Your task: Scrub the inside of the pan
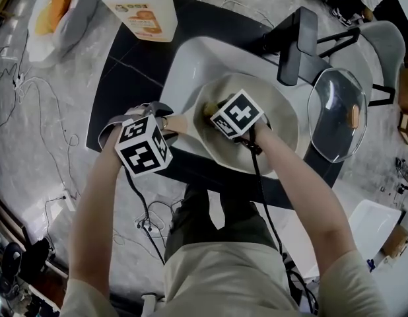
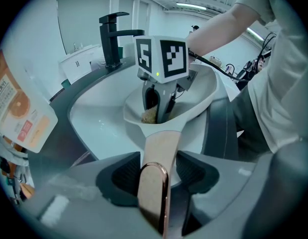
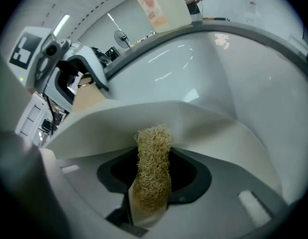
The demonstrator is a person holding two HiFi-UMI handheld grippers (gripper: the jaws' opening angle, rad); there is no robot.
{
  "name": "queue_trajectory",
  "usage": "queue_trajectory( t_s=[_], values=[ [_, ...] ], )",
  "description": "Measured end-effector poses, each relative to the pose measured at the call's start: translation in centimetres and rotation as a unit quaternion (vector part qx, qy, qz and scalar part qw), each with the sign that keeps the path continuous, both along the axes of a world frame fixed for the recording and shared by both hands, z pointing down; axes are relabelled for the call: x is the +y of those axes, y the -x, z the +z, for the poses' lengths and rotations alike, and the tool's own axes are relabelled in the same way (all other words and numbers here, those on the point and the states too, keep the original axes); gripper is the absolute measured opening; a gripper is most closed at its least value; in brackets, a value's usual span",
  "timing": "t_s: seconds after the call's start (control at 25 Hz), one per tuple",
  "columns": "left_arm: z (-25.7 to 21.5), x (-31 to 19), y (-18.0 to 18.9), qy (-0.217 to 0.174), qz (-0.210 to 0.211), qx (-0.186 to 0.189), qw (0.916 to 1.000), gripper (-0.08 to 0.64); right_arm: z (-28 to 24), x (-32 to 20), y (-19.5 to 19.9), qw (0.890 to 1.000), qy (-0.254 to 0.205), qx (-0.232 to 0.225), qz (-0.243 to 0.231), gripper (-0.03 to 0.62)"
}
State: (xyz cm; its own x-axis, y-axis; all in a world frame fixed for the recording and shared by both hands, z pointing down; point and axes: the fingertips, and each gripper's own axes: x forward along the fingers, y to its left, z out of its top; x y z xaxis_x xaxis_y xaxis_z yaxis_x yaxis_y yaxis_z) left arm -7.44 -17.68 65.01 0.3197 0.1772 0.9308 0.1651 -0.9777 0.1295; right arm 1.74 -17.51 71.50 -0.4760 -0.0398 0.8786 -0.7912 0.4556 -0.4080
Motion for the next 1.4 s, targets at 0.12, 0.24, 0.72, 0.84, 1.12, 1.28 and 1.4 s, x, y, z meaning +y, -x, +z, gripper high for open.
queue_trajectory(
  t_s=[0.12,0.24,0.72,0.84,1.12,1.28,1.4],
  values=[
    [0.0,0.0,0.0,0.0,0.0,0.001,1.0,0.235,1.6,-1.9,-2.7,0.997,-0.051,0.062,0.019,0.167],
    [0.0,-0.1,-0.2,-0.002,0.002,0.004,1.0,0.235,2.7,-3.2,-5.9,0.989,-0.083,0.114,0.045,0.169],
    [0.4,-0.1,0.2,-0.018,0.004,0.0,0.9998,0.232,2.1,1.4,-17.8,0.951,-0.025,0.299,0.071,0.169],
    [0.5,0.0,0.2,-0.013,0.001,-0.004,0.9999,0.232,-0.5,2.1,-17.6,0.955,-0.033,0.288,0.065,0.169],
    [0.3,0.6,0.0,0.004,-0.058,-0.015,0.9982,0.3,-7.4,3.4,-15.9,0.971,-0.052,0.211,0.103,0.17],
    [-0.8,0.3,0.2,-0.004,-0.093,-0.013,0.9956,0.324,-10.4,4.0,-14.8,0.974,-0.074,0.18,0.12,0.172],
    [-2.0,0.0,0.7,-0.009,-0.117,-0.008,0.9931,0.325,-12.4,4.5,-13.8,0.975,-0.087,0.163,0.122,0.172]
  ],
)
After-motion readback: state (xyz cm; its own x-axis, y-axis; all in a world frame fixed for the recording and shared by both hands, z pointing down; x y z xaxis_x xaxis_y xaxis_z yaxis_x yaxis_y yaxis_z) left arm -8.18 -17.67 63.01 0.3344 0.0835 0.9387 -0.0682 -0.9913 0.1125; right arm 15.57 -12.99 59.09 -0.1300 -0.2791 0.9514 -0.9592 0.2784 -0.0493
